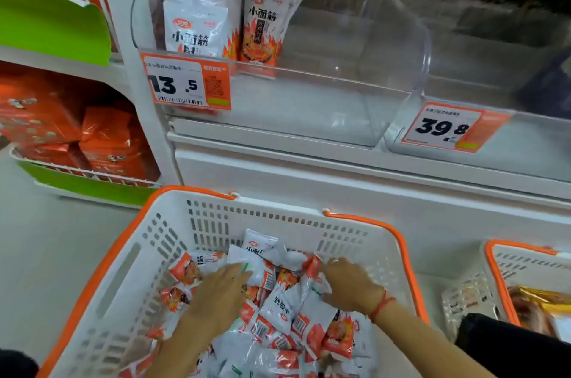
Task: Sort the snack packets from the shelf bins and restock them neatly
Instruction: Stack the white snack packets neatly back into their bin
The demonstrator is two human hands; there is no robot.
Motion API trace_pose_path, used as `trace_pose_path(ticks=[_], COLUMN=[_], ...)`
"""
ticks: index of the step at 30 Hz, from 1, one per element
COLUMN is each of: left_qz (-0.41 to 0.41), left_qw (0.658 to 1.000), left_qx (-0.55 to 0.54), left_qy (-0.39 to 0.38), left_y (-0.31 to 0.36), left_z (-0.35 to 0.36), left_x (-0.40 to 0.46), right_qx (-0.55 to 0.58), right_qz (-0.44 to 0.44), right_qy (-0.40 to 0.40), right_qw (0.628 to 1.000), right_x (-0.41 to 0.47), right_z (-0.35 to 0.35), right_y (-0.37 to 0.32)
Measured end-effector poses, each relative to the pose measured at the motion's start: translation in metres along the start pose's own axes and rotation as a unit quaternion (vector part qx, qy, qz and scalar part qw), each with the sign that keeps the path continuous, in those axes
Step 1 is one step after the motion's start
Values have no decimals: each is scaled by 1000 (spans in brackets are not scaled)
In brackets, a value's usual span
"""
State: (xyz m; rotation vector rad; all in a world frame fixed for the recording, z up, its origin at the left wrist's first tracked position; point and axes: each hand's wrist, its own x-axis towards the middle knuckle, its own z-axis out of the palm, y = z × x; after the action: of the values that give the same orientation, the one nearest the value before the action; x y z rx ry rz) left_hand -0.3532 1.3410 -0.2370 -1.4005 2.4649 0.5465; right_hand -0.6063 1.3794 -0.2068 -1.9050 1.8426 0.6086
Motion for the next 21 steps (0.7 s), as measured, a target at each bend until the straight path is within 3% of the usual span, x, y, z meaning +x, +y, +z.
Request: trace_pose_path(ticks=[4,6,10,12,14,18,19,21], left_qz=[8,-18,8,22,50,44,29,3], left_qw=[997,999,996,984,968,928,919,889], left_qx=[67,26,-86,-178,-245,-354,-374,-452], left_qy=[38,36,34,9,-6,111,121,73], left_y=[-22,-15,7,29,54,68,63,51], left_z=[51,43,25,11,-7,-19,-23,-32], left_x=[-10,-15,1,5,3,0,-1,-2], right_qx=[16,73,283,393,530,746,760,719], right_qz=[44,41,26,45,70,71,66,57], right_qy=[38,92,137,162,171,115,103,95], right_qw=[998,992,949,904,828,652,638,687], right_x=[1,3,5,3,-1,-18,-23,-28], right_z=[49,49,21,3,-14,-45,-51,-57], right_y=[-5,-7,-4,-5,-9,-25,-27,-27])
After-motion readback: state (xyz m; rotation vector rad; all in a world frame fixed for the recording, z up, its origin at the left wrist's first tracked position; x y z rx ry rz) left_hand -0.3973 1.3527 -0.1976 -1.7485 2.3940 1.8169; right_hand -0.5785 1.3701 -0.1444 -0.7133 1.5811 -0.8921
